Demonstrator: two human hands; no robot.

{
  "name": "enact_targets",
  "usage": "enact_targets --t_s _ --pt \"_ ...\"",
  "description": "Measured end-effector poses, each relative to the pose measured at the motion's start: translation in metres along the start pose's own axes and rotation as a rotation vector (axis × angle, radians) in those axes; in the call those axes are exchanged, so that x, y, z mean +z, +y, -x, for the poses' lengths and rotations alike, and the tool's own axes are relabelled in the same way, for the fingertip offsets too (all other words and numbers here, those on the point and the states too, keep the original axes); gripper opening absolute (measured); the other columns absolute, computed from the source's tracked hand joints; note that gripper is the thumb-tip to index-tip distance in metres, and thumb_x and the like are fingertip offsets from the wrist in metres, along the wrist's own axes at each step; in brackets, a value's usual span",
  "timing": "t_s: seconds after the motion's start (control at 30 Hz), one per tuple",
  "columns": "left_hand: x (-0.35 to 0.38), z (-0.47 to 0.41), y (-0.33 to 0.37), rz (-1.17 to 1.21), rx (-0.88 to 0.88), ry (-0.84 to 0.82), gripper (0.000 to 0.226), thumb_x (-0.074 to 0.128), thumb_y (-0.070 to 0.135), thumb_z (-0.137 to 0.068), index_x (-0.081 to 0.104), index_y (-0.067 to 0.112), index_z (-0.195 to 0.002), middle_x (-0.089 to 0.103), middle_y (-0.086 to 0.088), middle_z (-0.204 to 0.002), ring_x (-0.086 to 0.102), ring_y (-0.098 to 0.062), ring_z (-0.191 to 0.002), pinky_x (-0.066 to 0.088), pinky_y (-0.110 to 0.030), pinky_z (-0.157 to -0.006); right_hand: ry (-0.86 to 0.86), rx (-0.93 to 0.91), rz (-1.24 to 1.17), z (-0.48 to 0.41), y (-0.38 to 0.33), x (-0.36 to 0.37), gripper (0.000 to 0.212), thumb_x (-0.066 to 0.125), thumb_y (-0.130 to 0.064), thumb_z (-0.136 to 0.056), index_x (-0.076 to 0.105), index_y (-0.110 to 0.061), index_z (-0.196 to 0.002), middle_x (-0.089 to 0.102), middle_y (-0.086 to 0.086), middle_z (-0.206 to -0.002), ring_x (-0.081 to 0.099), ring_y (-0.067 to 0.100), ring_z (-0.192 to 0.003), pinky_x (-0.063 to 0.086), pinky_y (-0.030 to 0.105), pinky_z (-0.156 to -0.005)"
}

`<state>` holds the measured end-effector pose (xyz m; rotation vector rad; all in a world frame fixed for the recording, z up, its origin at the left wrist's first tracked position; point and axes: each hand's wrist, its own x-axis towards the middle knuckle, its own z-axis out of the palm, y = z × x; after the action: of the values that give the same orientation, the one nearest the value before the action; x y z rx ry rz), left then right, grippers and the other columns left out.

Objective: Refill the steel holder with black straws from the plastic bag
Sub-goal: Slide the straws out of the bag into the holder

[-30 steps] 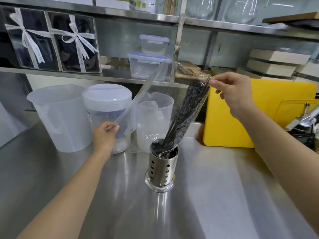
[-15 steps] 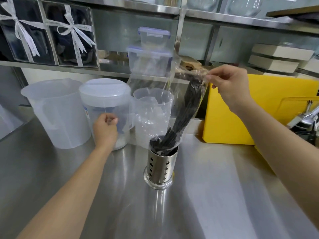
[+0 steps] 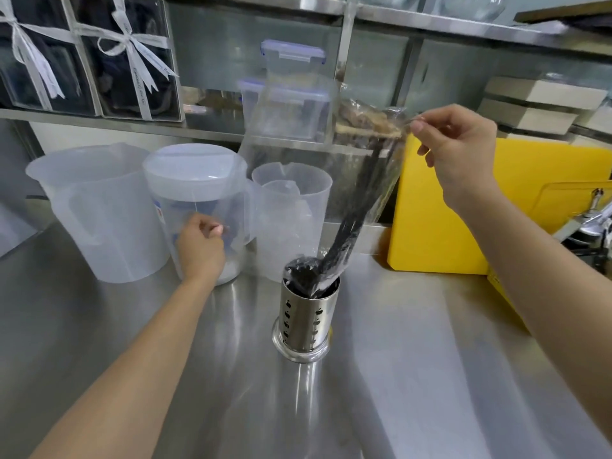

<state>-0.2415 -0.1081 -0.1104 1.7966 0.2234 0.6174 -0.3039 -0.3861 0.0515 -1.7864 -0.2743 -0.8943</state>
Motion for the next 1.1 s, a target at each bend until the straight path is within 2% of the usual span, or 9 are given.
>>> enact_targets --t_s 0.2,0.27,0.4,0.53,0.63,0.73,0.87,1.0,1.1 --pt "0.001 0.003 0.003 0.058 -0.044 0.043 0.032 0.052 -0.006 -0.084 0.045 0.019 -0.066 0.056 -0.003 -0.074 0.05 -0.012 -0.07 0.035 0.001 -0.056 0.006 -0.003 -0.006 0.006 0.006 -0.001 0.018 0.064 -0.01 -0.083 0.063 -0.025 -0.074 0.063 -0.019 -0.057 0.053 0.002 -0.052 0.041 0.012 -0.049" --pt "-0.001 0.002 0.002 0.071 -0.053 0.053 0.036 0.052 -0.006 -0.084 0.043 0.023 -0.065 0.055 0.004 -0.069 0.05 -0.008 -0.067 0.037 -0.002 -0.058 0.009 -0.008 -0.012 0.007 0.005 -0.001 0.017 0.064 -0.01 -0.083 0.063 -0.025 -0.075 0.063 -0.021 -0.057 0.053 0.002 -0.052 0.041 0.012 -0.049" --pt "0.0 0.003 0.003 0.084 -0.059 0.105 0.031 0.051 -0.003 -0.085 0.045 0.022 -0.068 0.062 -0.006 -0.085 0.055 -0.016 -0.078 0.039 -0.02 -0.072 0.002 -0.019 -0.032 0.007 0.004 0.001 0.014 0.064 -0.011 -0.083 0.064 -0.023 -0.075 0.063 -0.02 -0.056 0.053 0.002 -0.052 0.042 0.013 -0.049" --pt "0.001 0.0 0.001 0.077 -0.086 0.093 0.031 0.055 -0.001 -0.083 0.046 0.023 -0.065 0.059 -0.008 -0.083 0.054 -0.018 -0.079 0.042 -0.025 -0.076 0.001 -0.046 -0.051 0.006 0.001 0.0 0.014 0.065 -0.011 -0.082 0.064 -0.024 -0.075 0.063 -0.02 -0.057 0.054 0.003 -0.053 0.042 0.014 -0.05" --pt "0.004 0.001 0.001 0.027 -0.093 -0.032 0.027 0.058 -0.001 -0.082 0.051 0.02 -0.066 0.058 -0.005 -0.079 0.053 -0.018 -0.079 0.038 -0.024 -0.073 0.035 -0.039 -0.061 0.005 0.004 -0.002 0.014 0.064 -0.013 -0.083 0.063 -0.025 -0.075 0.063 -0.019 -0.058 0.054 0.003 -0.055 0.042 0.016 -0.05" --pt "0.004 0.0 0.003 0.034 -0.074 0.005 0.029 0.056 -0.001 -0.082 0.049 0.022 -0.066 0.056 -0.006 -0.082 0.051 -0.017 -0.08 0.038 -0.024 -0.074 0.048 -0.026 -0.05 0.006 0.009 -0.004 0.016 0.062 -0.012 -0.084 0.061 -0.025 -0.075 0.061 -0.017 -0.059 0.054 0.003 -0.057 0.042 0.019 -0.049" --pt "0.005 0.001 0.01 0.093 -0.06 0.013 0.014 0.057 0.0 -0.082 0.052 0.013 -0.084 0.056 -0.006 -0.086 0.052 -0.017 -0.082 0.041 -0.021 -0.068 0.069 -0.019 -0.072 0.004 0.01 -0.002 0.017 0.06 -0.011 -0.085 0.06 -0.025 -0.075 0.058 -0.009 -0.068 0.053 0.006 -0.058 0.042 0.02 -0.049" --pt "0.003 0.005 0.016 0.265 -0.043 -0.113 0.031 0.07 0.007 -0.077 0.049 0.013 -0.099 0.057 0.004 -0.086 0.055 -0.008 -0.078 0.042 -0.002 -0.056 0.076 -0.023 -0.108 0.001 0.01 -0.001 0.016 0.061 -0.011 -0.084 0.061 -0.024 -0.076 0.058 -0.007 -0.069 0.053 0.01 -0.059 0.043 0.02 -0.051" --pt "-0.001 0.005 0.019 0.196 0.011 -0.135 0.018 0.068 0.006 -0.078 0.056 0.02 -0.077 0.057 0.009 -0.077 0.052 -0.002 -0.072 0.043 -0.011 -0.065 0.078 -0.026 -0.114 0.0 0.009 -0.002 0.015 0.062 -0.012 -0.084 0.062 -0.024 -0.075 0.06 -0.012 -0.066 0.053 0.009 -0.055 0.041 0.022 -0.048"
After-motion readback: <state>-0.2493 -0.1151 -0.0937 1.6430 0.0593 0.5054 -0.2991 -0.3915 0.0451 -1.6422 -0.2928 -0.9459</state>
